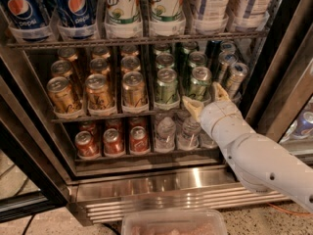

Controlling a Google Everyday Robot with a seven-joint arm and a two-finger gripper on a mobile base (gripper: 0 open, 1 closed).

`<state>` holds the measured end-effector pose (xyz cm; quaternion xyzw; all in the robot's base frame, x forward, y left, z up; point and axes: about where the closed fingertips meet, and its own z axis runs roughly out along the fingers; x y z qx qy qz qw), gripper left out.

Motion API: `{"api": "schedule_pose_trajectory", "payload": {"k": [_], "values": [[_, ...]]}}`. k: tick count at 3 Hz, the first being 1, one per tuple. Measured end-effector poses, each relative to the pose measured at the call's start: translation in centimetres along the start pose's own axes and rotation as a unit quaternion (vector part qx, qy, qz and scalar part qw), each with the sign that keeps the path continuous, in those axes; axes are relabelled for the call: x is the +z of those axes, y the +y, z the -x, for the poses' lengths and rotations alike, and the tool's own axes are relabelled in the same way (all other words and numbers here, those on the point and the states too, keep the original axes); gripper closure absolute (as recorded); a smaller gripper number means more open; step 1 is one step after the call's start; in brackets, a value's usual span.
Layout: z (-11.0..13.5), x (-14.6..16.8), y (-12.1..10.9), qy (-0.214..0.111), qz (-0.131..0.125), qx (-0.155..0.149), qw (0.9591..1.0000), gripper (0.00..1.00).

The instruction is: Pick green can from middle shelf of fridge

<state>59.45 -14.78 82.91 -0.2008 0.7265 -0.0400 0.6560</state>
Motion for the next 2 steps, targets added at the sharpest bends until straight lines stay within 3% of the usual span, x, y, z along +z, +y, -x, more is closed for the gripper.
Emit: {"api": "schedule_pose_trajectory", "payload": {"k": [2], "values": [[1.03,1.26,-0.28,-0.016,-0.008,0.009,0.9998,0.41]]}}
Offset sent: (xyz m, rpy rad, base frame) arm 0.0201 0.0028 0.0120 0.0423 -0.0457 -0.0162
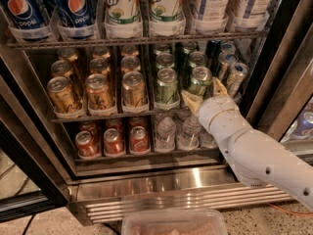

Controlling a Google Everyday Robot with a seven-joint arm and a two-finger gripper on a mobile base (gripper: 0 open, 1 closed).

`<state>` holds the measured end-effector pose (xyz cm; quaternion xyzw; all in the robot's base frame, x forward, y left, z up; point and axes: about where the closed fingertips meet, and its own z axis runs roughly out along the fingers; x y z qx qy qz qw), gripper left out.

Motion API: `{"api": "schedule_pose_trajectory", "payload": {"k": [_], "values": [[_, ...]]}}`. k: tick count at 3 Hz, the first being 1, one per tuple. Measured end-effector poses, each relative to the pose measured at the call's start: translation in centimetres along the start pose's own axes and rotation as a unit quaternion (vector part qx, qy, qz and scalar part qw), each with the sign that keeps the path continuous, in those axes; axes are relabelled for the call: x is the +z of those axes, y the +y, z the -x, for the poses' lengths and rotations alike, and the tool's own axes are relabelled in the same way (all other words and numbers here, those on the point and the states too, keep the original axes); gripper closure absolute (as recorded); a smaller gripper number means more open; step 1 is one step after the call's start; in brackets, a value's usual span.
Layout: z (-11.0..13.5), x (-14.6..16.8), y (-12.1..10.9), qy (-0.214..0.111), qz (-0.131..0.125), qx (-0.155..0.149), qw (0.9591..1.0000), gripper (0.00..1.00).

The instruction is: Pick green can from middle shelf of fridge

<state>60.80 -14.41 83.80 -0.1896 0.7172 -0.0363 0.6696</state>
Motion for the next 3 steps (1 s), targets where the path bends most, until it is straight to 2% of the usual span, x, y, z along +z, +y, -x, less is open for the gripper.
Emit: {"api": "schedule_pose_trajectory", "payload": {"k": [3], "values": [[0.28,1.0,0.23,-0.005,-0.003,0.026,0.9996,0.44]]}}
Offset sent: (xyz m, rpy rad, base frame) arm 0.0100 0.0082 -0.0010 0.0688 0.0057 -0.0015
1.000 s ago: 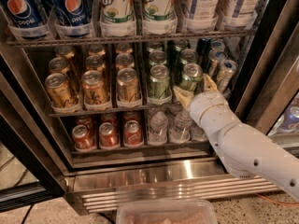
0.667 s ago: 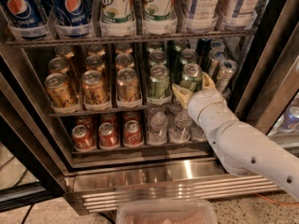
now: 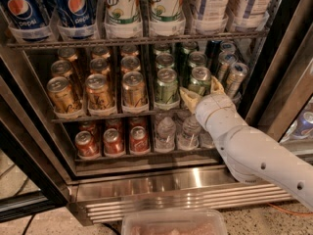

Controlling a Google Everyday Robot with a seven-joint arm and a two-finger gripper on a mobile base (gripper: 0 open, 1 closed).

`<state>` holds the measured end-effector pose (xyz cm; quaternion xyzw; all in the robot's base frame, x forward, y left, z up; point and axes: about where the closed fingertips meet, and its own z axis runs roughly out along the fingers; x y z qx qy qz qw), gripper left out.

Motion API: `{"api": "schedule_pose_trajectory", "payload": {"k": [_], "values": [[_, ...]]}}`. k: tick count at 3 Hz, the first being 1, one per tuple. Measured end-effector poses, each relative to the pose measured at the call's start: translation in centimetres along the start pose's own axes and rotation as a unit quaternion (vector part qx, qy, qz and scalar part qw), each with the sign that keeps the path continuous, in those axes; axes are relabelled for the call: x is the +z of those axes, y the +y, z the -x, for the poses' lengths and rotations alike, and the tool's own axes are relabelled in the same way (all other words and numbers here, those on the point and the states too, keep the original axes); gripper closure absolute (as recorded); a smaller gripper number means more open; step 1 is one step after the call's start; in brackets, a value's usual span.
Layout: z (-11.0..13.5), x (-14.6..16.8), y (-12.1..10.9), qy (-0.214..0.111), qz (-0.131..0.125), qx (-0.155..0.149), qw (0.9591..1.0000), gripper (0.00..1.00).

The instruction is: Pick green can from middle shelf of fridge

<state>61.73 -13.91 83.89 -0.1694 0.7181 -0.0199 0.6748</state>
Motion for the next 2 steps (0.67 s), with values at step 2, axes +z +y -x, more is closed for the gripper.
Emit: {"api": "schedule_pose_trajectory", "payload": {"k": [2], "values": [[0.07,0.1,-0.25,-0.001,-0.004,0.006,1.0,0.83]]}}
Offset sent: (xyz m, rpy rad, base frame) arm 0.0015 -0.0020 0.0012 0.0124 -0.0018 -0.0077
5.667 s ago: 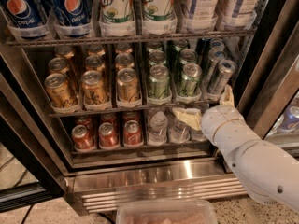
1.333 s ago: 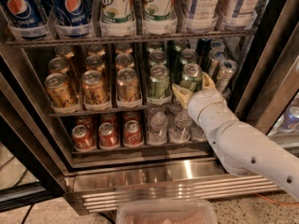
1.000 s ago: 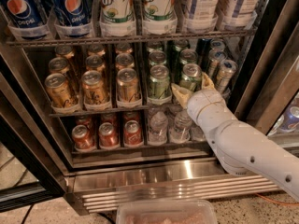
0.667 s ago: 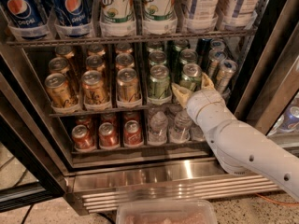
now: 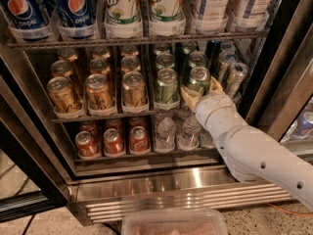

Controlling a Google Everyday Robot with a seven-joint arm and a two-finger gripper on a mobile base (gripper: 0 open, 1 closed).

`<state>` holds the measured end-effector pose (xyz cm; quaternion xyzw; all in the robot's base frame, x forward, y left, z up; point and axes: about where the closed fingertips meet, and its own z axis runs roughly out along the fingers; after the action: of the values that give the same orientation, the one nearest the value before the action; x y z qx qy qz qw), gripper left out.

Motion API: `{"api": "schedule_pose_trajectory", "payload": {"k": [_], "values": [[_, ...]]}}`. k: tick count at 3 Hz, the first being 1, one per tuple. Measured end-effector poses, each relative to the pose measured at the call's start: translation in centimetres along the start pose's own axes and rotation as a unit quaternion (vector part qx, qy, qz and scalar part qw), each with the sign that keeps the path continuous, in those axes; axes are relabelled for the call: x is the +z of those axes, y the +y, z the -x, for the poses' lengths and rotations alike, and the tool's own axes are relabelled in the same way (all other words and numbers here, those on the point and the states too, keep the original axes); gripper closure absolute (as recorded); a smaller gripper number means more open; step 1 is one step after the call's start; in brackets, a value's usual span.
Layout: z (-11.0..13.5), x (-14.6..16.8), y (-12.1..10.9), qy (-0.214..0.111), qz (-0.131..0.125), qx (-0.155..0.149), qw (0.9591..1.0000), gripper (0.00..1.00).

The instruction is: Pick green can from middle shelf of fridge

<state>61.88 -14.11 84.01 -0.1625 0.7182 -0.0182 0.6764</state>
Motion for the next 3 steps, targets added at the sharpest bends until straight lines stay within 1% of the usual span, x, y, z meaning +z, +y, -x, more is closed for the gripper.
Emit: {"api": "schedule_pose_trajectory", "payload": {"k": [1,2,3], "values": [[0.0,0.0,0.0,0.0,0.0,0.0,1.0,1.0],[0.18,-0.02,0.06,0.002,0.004,0.004,1.0,1.0],[1.0,-0.18,-0.05,0.006,0.014,0.022,0.9996,1.0]]}}
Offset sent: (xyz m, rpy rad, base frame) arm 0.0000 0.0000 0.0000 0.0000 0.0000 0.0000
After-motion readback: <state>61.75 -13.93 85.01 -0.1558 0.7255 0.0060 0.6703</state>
